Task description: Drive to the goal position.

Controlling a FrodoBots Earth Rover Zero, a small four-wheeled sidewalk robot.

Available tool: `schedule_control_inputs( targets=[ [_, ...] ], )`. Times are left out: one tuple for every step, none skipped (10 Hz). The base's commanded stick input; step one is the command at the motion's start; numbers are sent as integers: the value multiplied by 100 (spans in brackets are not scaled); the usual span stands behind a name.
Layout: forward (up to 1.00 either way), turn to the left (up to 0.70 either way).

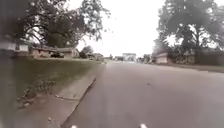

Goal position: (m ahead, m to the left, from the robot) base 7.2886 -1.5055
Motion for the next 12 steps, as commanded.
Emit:
schedule_control_inputs(
  targets=[
    [100,0],
    [100,0],
    [100,0],
    [100,0],
    [100,0],
    [100,0],
    [100,-13],
    [100,-20],
    [100,-21],
    [100,-3],
    [100,0],
    [100,0]
  ],
)
